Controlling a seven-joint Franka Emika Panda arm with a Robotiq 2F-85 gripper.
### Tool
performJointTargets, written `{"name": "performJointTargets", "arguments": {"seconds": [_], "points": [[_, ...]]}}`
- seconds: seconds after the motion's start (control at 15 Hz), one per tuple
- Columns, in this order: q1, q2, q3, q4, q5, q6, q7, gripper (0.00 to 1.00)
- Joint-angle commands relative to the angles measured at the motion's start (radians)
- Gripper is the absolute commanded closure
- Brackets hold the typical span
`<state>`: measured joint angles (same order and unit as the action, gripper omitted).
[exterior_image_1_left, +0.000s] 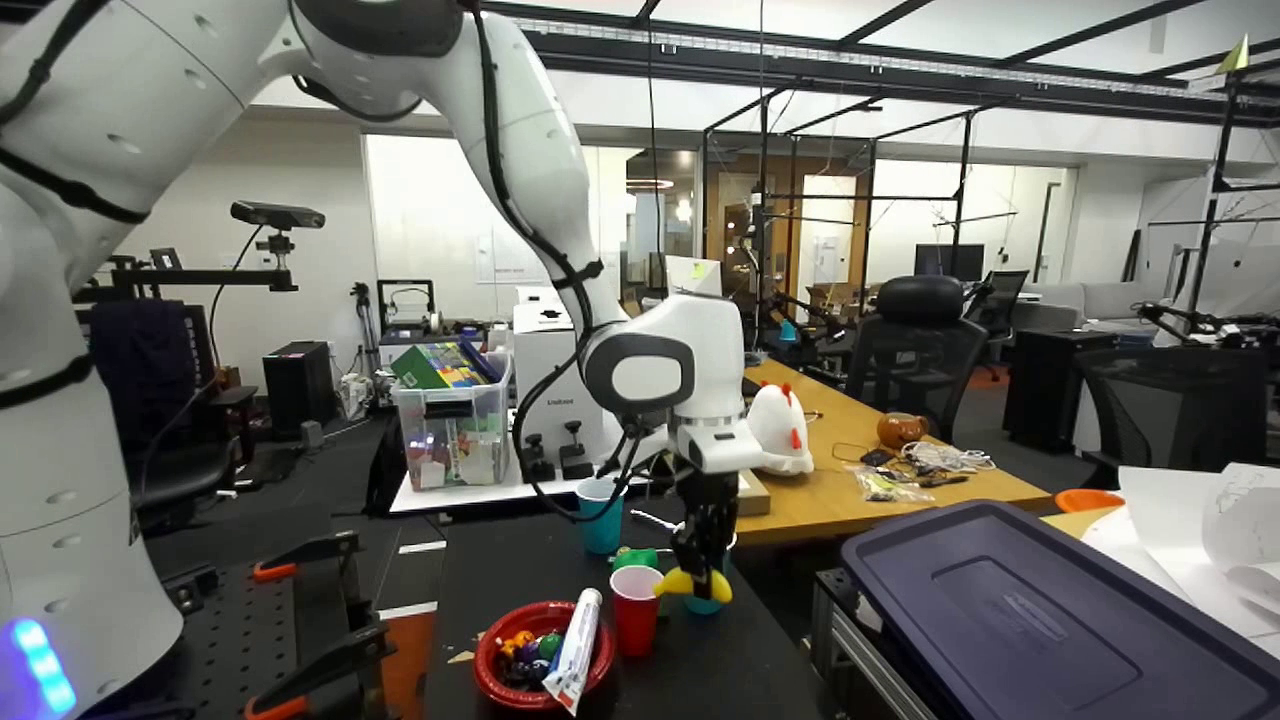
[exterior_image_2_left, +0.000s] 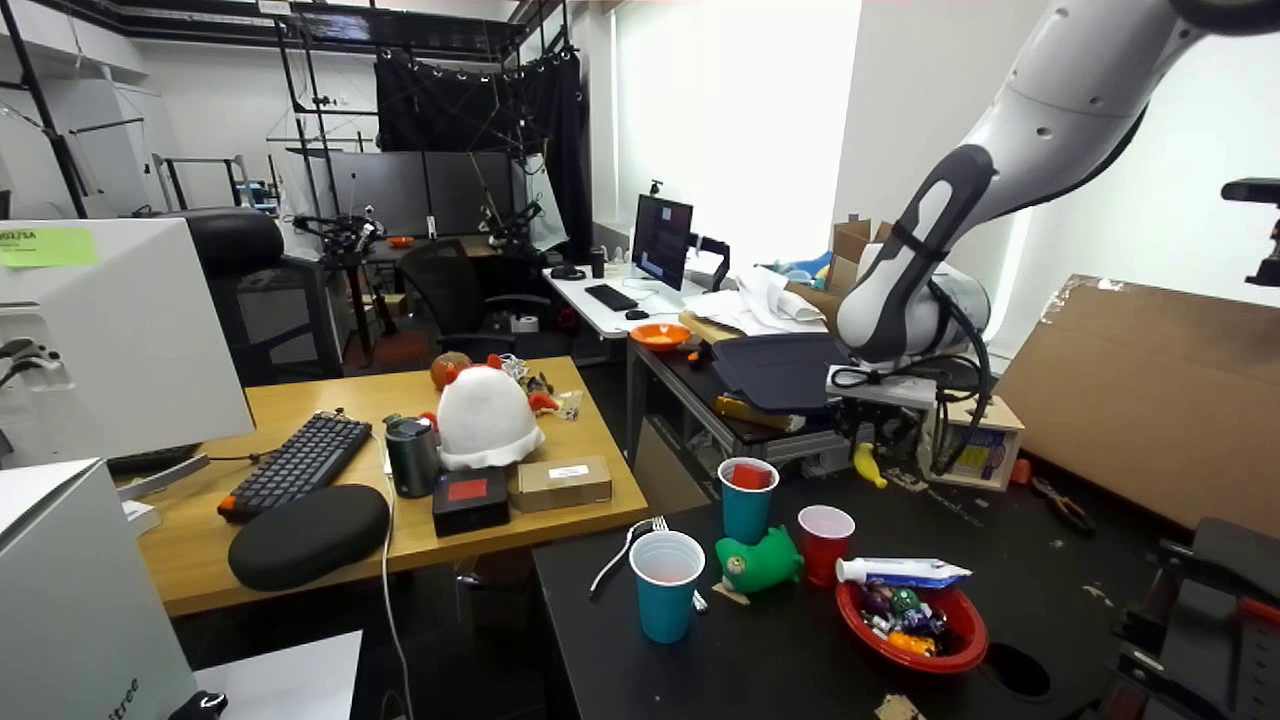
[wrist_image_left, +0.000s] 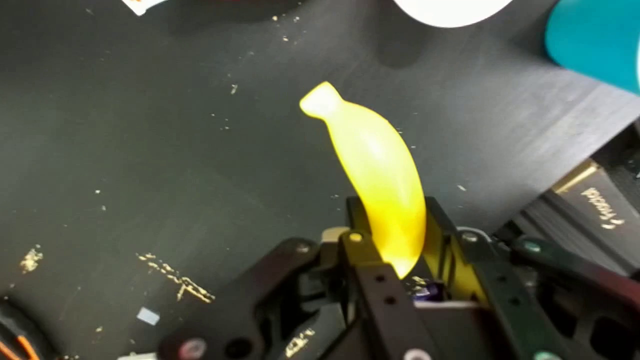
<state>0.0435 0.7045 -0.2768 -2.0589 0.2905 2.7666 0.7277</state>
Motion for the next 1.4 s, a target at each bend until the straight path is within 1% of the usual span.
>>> {"name": "performJointTargets", "arguments": {"seconds": [0.0,0.13,0.27,0.53,0.73,1.07,1.33], "points": [[0.02,-0.154,0.029,-0.063,-0.05,0.005,-0.044,0.93],[0.02,-0.193,0.06,-0.048,-0.063,-0.001,-0.069,0.93],[0.013,-0.221,0.106,-0.027,-0.062,-0.01,-0.111,0.93],[0.028,-0.24,0.179,0.035,-0.063,-0.046,-0.186,0.93],[0.037,-0.225,0.232,0.093,-0.057,-0.071,-0.248,0.93],[0.05,-0.182,0.319,0.197,-0.054,-0.152,-0.354,0.93],[0.029,-0.131,0.406,0.272,-0.027,-0.219,-0.496,0.93]]}}
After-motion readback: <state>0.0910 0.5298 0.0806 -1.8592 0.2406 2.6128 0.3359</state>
